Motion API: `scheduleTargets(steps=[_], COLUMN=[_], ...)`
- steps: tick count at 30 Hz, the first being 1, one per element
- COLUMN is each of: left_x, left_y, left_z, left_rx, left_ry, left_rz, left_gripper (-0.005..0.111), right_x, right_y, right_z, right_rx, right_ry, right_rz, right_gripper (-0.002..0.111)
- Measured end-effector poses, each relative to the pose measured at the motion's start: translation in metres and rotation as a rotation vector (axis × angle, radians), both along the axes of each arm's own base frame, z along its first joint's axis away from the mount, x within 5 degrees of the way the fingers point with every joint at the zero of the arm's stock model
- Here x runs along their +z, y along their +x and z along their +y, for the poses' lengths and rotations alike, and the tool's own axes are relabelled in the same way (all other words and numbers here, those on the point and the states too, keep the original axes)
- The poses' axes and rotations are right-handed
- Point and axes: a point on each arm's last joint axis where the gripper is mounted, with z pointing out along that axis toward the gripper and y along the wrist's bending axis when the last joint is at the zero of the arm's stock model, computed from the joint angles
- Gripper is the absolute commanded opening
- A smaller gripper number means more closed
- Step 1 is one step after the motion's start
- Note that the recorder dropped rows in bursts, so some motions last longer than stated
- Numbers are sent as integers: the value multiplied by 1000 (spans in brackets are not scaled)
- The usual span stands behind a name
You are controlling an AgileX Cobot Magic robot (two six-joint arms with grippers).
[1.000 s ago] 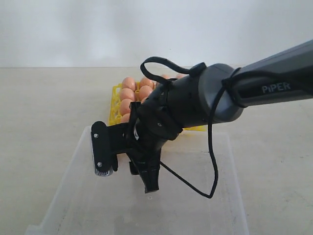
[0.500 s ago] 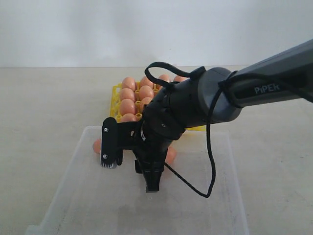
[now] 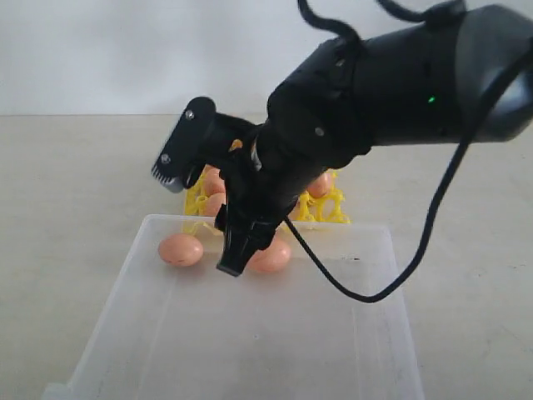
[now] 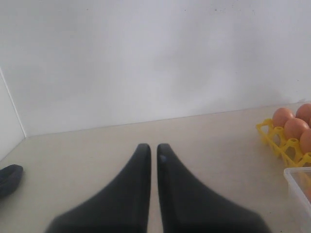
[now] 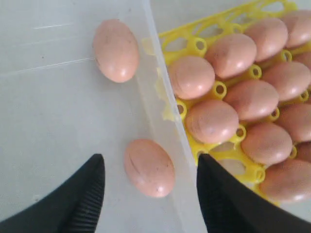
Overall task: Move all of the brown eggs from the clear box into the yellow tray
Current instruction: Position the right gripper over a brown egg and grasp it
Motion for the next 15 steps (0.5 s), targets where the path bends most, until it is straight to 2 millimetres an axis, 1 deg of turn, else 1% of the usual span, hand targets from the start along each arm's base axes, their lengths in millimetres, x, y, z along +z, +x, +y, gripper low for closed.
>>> scheduleTargets(steps=[1, 3, 6, 10, 15], left_x=[0, 0, 0, 0, 0], left_y=[0, 0, 0, 0, 0], left_z=[0, 0, 0, 0, 0], left_rx=[0, 0, 0, 0, 0], left_ry=[0, 0, 0, 0, 0], left_rz=[0, 0, 0, 0, 0], left_gripper=[4, 4, 4, 4, 4], right_x=[5, 8, 4, -15, -48], right_y=[-2, -5, -7, -4, 2], right_z=[-3, -6, -10, -9, -3], right_rx=[-31, -48, 18, 135, 177], right_ry=[10, -10, -98, -212, -269], right_rz=[12, 27, 40, 68, 118], right_gripper=[50, 50, 50, 50, 50])
